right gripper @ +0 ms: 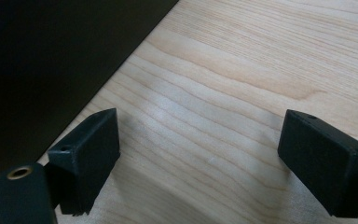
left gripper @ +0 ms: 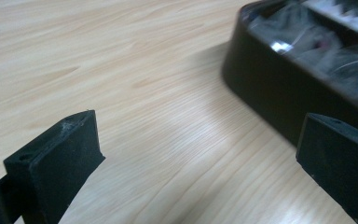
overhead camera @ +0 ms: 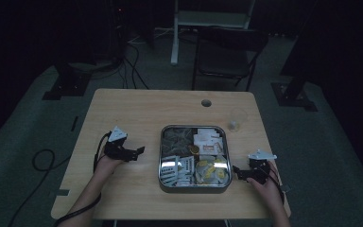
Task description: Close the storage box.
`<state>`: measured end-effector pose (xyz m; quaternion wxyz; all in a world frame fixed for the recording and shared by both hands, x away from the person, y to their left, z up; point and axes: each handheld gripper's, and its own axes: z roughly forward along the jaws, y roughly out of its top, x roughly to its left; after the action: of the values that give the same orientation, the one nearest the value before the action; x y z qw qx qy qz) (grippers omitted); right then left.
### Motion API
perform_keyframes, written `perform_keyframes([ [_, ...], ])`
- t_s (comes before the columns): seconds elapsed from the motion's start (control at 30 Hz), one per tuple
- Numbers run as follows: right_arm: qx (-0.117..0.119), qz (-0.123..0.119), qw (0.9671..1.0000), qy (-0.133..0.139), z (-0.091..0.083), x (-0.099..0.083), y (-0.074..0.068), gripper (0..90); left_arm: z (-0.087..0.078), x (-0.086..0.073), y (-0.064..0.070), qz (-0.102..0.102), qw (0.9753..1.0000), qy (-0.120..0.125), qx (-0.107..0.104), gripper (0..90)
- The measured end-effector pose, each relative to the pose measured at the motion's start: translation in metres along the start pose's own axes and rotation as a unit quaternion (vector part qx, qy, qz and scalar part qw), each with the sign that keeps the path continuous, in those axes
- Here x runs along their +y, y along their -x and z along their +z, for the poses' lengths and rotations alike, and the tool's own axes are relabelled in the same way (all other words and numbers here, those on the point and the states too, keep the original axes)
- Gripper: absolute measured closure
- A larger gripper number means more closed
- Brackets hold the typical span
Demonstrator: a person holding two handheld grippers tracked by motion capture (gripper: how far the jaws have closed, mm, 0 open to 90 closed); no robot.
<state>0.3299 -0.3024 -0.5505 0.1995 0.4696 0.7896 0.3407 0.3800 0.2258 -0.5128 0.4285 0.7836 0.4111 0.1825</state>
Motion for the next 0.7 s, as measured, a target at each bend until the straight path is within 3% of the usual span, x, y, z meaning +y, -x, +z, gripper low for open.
perform_keyframes([
  [0.23,0.0,0.0,1.0,0.0,0.0,0.0,0.0,12.3,-0.006,-0.015,-0.012,-0.013,0.9994,-0.01,0.03,0.4],
  [0.43,0.0,0.0,1.0,0.0,0.0,0.0,0.0,12.3,-0.014,-0.033,-0.022,-0.027,0.9975,-0.027,0.06,0.4],
  [0.57,0.0,0.0,1.0,0.0,0.0,0.0,0.0,12.3,-0.023,-0.04,-0.029,-0.044,0.9958,-0.025,0.076,0.4],
  [0.7,0.0,0.0,1.0,0.0,0.0,0.0,0.0,12.3,-0.032,-0.045,-0.029,-0.062,0.9927,-0.03,0.1,0.4],
])
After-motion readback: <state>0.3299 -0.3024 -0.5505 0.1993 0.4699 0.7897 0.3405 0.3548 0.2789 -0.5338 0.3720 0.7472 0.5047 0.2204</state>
